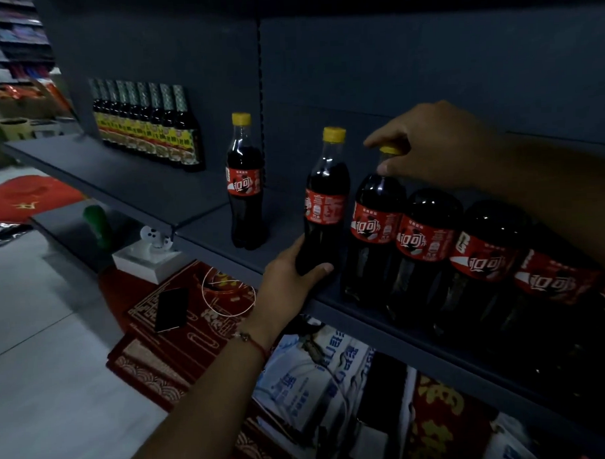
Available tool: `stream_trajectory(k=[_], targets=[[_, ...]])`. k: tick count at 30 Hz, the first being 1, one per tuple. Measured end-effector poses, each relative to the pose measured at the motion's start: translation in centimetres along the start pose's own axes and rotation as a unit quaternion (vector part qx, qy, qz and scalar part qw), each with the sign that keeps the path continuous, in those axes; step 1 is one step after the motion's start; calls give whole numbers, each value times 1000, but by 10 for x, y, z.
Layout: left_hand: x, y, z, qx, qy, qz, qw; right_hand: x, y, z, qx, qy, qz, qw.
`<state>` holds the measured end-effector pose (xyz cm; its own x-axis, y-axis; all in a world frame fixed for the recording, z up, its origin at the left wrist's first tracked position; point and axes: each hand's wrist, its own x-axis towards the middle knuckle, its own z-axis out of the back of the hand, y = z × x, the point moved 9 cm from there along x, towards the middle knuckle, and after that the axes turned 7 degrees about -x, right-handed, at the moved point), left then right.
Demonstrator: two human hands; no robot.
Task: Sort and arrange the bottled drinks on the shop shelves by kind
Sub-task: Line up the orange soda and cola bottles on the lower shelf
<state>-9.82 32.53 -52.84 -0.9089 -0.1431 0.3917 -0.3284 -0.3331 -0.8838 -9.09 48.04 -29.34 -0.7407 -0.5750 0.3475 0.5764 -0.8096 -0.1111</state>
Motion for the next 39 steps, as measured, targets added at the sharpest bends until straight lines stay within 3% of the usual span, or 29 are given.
stream_trajectory(k=[10, 12, 15, 17, 20, 22, 26, 32, 39], targets=[[-9, -5, -11, 7, 28, -7, 1000, -1, -1, -2, 6, 18, -17, 1000], [-6, -4, 16, 15, -51, -4, 999, -1, -1, -2, 8, 22, -16, 1000], [2, -5, 81, 80, -245, -22, 966, -1, -1, -3, 13, 21, -20, 1000], [16, 10, 107, 102, -271, 25, 957, -2, -1, -3, 15, 18, -19, 1000], [38, 43, 111, 58, -187, 92, 976, -3, -1, 0, 25, 13, -20, 999], [45, 52, 108, 50, -137, 90, 985, -4, -1, 0, 31, 13, -23, 999], [46, 50, 107, 42, -121, 80, 989, -4, -1, 0, 29, 15, -21, 999], [39, 47, 85, 34, -3, 96, 995, -3, -3, 1, 26, 18, -22, 999], [29, 36, 57, 22, 62, 58, 996, 22, 4, 8, 41, 2, -75, 996]])
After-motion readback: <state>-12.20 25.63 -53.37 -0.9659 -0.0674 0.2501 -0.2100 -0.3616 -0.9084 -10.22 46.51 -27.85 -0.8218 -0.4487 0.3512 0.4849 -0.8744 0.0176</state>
